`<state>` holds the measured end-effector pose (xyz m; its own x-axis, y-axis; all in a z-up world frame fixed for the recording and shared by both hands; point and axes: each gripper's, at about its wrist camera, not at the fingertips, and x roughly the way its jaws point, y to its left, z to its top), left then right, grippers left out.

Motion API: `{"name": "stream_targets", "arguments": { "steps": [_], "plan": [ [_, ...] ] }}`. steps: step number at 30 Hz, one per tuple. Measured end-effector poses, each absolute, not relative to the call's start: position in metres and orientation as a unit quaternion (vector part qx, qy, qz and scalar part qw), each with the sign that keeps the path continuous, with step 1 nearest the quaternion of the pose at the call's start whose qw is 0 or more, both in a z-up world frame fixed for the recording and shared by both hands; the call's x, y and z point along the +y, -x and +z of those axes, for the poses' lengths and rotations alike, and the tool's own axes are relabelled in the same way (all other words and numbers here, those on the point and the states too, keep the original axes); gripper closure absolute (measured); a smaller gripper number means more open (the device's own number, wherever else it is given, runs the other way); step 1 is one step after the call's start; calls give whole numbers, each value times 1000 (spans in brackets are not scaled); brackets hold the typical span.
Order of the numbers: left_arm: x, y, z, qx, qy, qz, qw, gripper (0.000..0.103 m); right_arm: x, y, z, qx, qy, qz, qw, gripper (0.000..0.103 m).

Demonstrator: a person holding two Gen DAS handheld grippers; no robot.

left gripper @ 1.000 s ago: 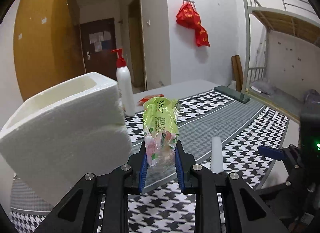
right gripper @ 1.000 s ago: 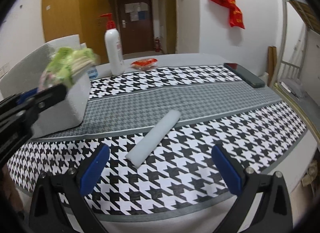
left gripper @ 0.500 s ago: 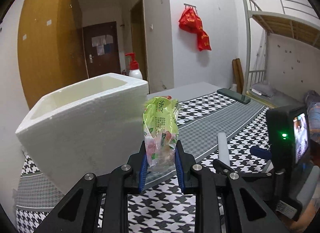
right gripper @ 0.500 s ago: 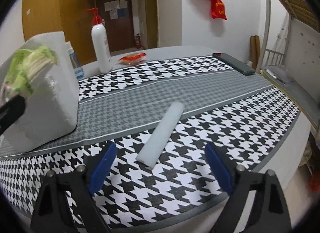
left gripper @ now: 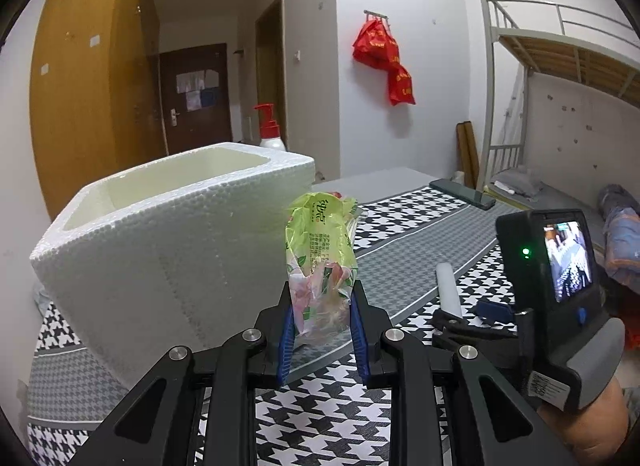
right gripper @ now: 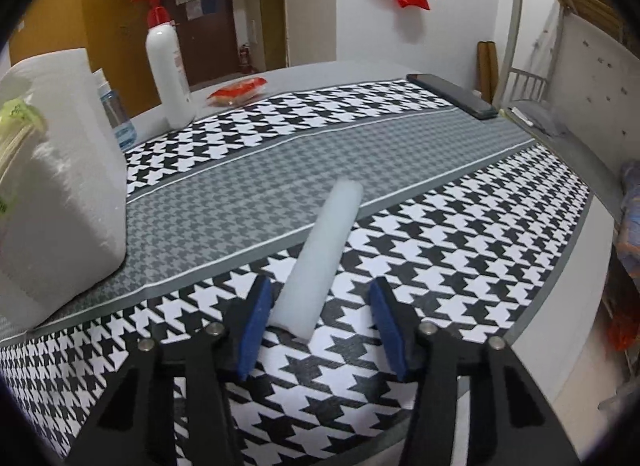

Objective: Organize soft objects
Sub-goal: 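Lift the snack packet with the left tool while the right tool grasps the white foam stick, then carry the packet with the left tool while the right tool carries the stick to the foam box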

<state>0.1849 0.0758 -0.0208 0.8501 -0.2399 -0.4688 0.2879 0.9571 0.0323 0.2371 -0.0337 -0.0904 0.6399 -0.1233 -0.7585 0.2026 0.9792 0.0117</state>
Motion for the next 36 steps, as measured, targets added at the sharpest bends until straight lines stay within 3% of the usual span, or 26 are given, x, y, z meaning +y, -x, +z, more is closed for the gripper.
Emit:
{"name": "stream_targets", "arguments": {
  "steps": [4, 6, 15, 36],
  "plan": [
    [79, -184, -20, 235, -46, -145, 960, 77, -32, -238, -90, 414, -46, -89, 905, 62],
    [80, -183, -20, 234, -43, -148, 960, 77, -29, -239, -89, 415, -45, -81, 905, 74],
    [84, -179, -19, 233, -44, -145, 961, 77, -37, -236, -83, 408, -73, -57, 908, 87],
    [76, -166, -11, 221, -50, -136, 964, 77, -60, -213, -41, 334, -65, -56, 939, 88]
  ]
}}
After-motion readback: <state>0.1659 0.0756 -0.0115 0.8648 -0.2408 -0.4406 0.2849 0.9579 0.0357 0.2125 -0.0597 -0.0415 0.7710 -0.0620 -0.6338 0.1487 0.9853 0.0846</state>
